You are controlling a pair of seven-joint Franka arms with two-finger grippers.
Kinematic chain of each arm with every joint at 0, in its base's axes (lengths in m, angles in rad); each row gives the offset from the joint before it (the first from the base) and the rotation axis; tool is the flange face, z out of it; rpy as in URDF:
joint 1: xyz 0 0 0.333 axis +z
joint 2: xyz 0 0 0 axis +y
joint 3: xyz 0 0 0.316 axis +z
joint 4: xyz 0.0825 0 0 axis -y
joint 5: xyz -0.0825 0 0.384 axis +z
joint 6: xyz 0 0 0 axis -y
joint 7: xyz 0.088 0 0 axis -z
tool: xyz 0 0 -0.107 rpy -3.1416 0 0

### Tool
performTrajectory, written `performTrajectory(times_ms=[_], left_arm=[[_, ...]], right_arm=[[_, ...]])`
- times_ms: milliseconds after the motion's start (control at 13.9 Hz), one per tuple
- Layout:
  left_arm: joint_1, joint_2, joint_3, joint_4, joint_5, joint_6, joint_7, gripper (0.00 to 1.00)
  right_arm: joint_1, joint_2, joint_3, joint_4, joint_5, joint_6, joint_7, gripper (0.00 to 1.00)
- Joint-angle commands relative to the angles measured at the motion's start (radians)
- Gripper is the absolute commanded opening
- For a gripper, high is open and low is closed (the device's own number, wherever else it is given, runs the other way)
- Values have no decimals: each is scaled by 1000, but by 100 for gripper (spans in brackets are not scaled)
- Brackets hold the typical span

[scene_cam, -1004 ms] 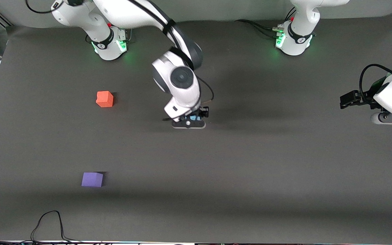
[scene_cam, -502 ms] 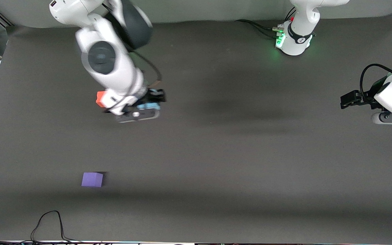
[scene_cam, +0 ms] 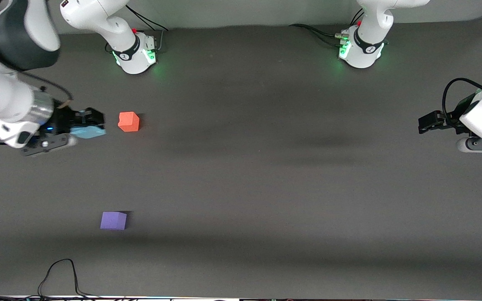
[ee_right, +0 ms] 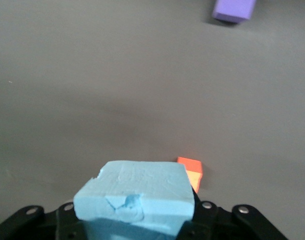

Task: Place blue block between orange and purple blocks
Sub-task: 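Carry the blue block with the right gripper toward the orange block, then lower the blue block between the orange and purple blocks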

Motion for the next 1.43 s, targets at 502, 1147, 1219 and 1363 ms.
performTrajectory(times_ms=[502, 1147, 1219, 1363], left_arm=[[-16, -13, 7, 26, 8, -6, -8, 100], [-13, -13, 12, 17, -1, -4, -24, 100], [-13, -14, 11, 15, -1, -6, -28, 100], [-13, -14, 11, 15, -1, -6, -27, 100]], right_arm=[[9, 184, -70, -281, 17, 447, -120, 42], [12, 511, -63, -299, 460, 699, -411, 42], [12, 539, -63, -293, 495, 705, -446, 42], [12, 559, -60, -290, 520, 722, -461, 42]])
